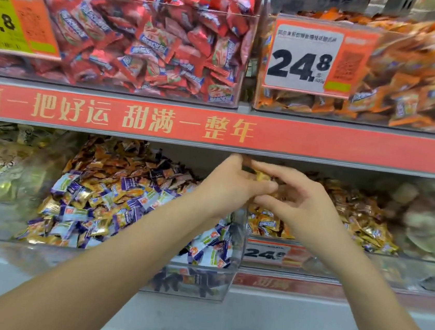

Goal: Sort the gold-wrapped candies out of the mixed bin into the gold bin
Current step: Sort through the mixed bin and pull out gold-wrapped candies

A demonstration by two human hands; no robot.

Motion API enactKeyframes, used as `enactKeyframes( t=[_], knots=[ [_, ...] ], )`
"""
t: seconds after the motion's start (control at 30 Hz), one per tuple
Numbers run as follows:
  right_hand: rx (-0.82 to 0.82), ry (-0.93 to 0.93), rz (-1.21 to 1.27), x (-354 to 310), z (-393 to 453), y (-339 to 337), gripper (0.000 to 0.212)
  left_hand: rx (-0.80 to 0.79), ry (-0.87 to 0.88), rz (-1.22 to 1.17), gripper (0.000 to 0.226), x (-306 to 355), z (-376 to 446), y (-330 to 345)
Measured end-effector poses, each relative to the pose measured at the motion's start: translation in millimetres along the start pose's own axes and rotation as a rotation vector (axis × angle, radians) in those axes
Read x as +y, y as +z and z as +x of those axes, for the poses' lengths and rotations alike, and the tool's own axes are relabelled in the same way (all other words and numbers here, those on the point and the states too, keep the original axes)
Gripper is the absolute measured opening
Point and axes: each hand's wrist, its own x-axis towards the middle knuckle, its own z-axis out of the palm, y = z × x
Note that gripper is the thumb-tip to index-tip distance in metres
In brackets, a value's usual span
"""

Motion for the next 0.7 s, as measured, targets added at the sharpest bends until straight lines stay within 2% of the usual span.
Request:
enactKeyframes(
  t=[0.07, 0.17, 0.27, 0.3, 0.37, 0.47, 0.5, 0.57, 0.7],
  knots=[
    [0.116, -0.03, -0.129, 6, 2, 0, 0.048, -0.047, -0.025, -0.048, 0.023, 2, 6, 5],
    [0.231, -0.11, -0.379, 12, 4, -4, 0.038, -0.08, -0.101, -0.235, 0.033, 3, 16, 11],
    [0.313, 0.007, -0.432, 21, 7, -16, 0.017, -0.049, -0.21, -0.345, 0.052, 4, 25, 6],
    [0.348, 0.071, -0.457, 26, 10, -21, 0.012, -0.043, -0.226, -0.302, 0.055, 6, 24, 3],
    [0.35, 0.209, -0.516, 40, 14, -32, 0.018, -0.066, -0.22, -0.207, 0.044, 12, 19, -4],
    [0.149, 0.364, -0.609, 51, 13, -40, 0.044, -0.158, -0.235, -0.189, 0.033, 17, 5, -19],
    [0.107, 0.377, -0.605, 50, 13, -40, 0.047, -0.153, -0.219, -0.108, 0.031, 17, 1, -26],
    [0.096, 0.329, -0.553, 42, 12, -35, 0.041, -0.111, -0.187, 0.117, 0.024, 16, -7, -44],
    [0.139, 0.083, -0.413, 4, 6, -11, 0.035, 0.032, -0.167, 0.502, 0.018, 16, -33, -94]
  ],
)
